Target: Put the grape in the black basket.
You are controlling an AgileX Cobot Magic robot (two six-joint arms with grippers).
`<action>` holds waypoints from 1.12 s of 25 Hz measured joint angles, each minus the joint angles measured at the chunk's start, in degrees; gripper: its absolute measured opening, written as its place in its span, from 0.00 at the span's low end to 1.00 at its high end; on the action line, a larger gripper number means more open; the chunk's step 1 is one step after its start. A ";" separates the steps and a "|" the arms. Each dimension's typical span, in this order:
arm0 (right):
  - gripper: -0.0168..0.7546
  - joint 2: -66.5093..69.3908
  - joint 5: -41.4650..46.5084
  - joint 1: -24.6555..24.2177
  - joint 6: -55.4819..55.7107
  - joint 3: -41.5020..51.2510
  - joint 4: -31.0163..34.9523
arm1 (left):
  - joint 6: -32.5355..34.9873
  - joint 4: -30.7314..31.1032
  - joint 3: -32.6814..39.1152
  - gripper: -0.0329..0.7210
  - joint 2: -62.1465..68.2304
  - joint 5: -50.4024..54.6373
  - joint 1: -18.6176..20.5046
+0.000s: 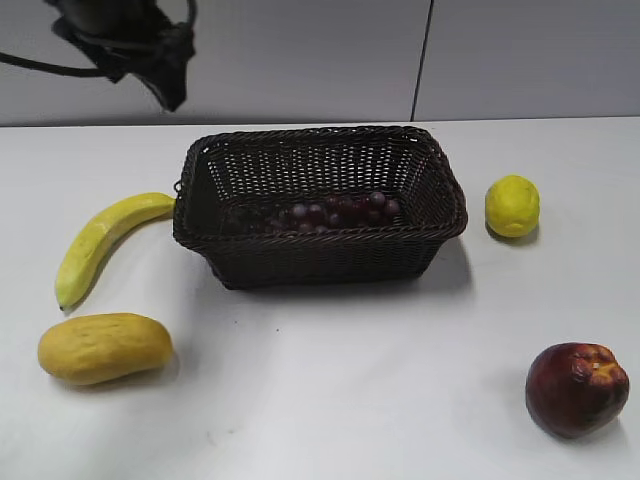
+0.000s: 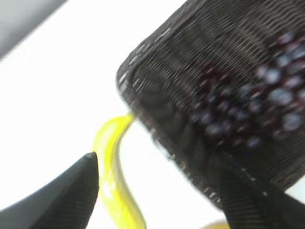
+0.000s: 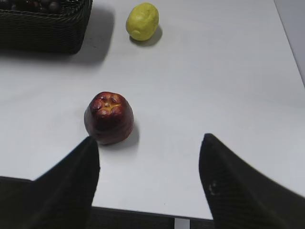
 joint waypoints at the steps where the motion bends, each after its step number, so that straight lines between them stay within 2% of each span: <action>1: 0.67 0.00 0.00 0.00 0.00 0.00 0.00 | -1.51 -0.29 0.21 0.83 -0.15 0.04 2.03; 4: 0.67 0.00 0.00 0.00 0.00 0.00 0.00 | -6.17 -2.68 1.47 0.83 -1.42 0.19 7.34; 8: 0.67 0.00 0.00 0.00 0.00 0.00 0.00 | -8.52 -3.78 6.35 0.82 -5.59 0.17 12.42; 17: 0.67 0.00 0.00 0.00 0.00 0.00 0.00 | -8.00 -3.76 29.26 0.82 -22.47 0.24 20.31; 21: 0.67 0.00 0.00 0.00 0.00 0.00 0.00 | -7.38 -3.19 40.89 0.81 -31.96 0.28 21.91; 28: 0.67 0.00 0.00 0.00 0.00 0.00 0.00 | -7.15 -3.24 57.01 0.81 -50.56 -3.15 22.08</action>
